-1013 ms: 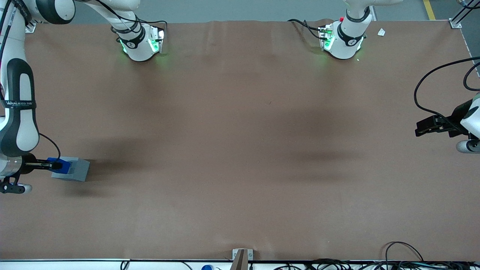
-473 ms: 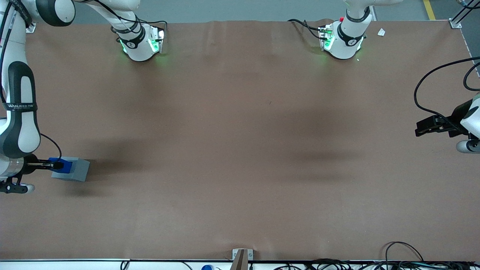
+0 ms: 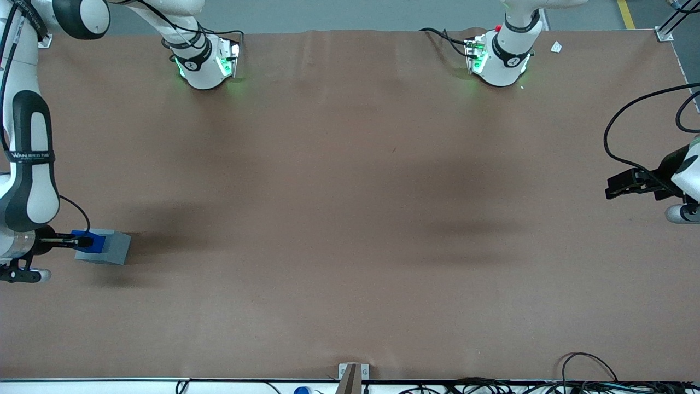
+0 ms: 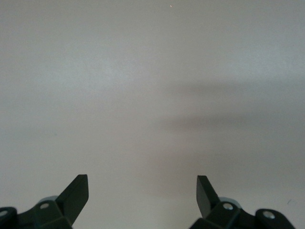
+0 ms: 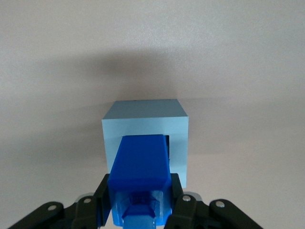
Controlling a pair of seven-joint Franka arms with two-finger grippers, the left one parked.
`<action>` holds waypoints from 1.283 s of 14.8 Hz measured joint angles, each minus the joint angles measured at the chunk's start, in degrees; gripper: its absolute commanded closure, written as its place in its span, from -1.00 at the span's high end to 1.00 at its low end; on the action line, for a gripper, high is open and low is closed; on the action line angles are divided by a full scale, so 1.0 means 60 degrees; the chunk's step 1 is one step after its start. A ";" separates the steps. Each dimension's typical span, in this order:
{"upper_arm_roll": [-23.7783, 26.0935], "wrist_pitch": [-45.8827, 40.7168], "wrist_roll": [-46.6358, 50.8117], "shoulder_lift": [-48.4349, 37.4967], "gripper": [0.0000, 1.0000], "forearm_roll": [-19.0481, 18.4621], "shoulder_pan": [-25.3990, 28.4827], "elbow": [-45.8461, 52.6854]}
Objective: Insert blue part into gray base with right arm
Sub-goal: 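Lower the blue block into the gray base's square opening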
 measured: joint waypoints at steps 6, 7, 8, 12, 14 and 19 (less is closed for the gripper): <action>0.0000 -0.0031 -0.0009 0.0003 -0.96 0.0000 -0.0004 0.0000; 0.0000 -0.0032 -0.0011 0.0004 -0.96 0.0000 -0.0004 0.0000; 0.0000 -0.0035 -0.0012 0.0004 -0.96 0.0000 -0.0004 0.0000; 0.0000 -0.0072 -0.0013 0.0004 -0.95 0.0000 -0.0005 0.0000; 0.0000 -0.0202 -0.0014 0.0005 -0.95 0.0000 -0.0005 0.0000; -0.0006 -0.0344 -0.0014 0.0007 -0.95 0.0000 -0.0054 0.0004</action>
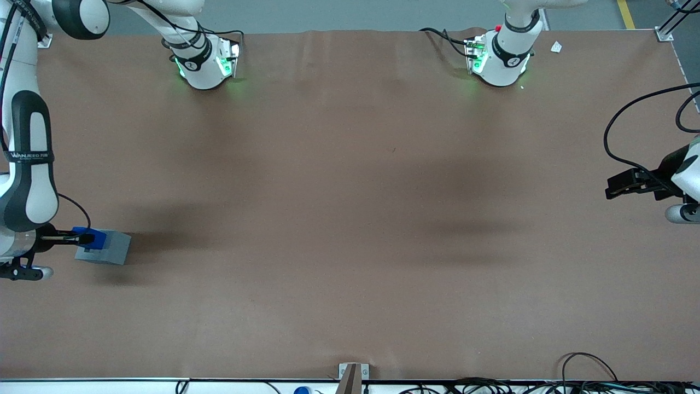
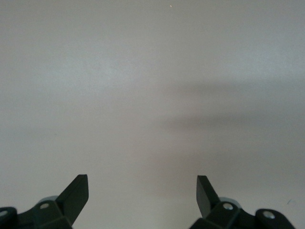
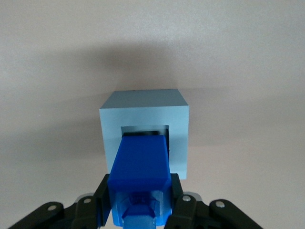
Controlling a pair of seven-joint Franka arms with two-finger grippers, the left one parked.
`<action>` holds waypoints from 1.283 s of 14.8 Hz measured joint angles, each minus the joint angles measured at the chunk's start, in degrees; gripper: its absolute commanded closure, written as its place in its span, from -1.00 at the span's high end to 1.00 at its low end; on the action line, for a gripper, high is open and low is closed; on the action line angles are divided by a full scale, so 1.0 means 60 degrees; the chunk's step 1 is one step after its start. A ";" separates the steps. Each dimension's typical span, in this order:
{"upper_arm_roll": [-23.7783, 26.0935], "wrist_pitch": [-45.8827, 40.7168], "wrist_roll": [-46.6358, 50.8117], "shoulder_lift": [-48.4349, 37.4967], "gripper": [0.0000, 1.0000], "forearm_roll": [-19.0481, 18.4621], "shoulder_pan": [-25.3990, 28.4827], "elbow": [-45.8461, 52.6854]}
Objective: Insert blue part into gray base with right arm
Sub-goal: 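Lower the blue block into the gray base's square opening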
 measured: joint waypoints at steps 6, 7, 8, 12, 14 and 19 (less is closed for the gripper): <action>0.0006 -0.0006 -0.0058 0.0000 -0.96 -0.0166 -0.0042 0.0000; 0.0018 -0.0001 -0.0058 0.0000 -0.96 -0.0166 -0.0041 0.0000; 0.0034 0.0001 -0.0058 0.0000 -0.96 -0.0167 -0.0040 0.0001; 0.0091 0.0010 -0.0058 0.0000 -0.96 -0.0167 -0.0037 0.0004; 0.0095 0.0013 -0.0058 0.0000 -0.96 -0.0167 -0.0037 0.0004; 0.0098 0.0035 -0.0058 0.0010 -0.96 -0.0167 -0.0037 0.0024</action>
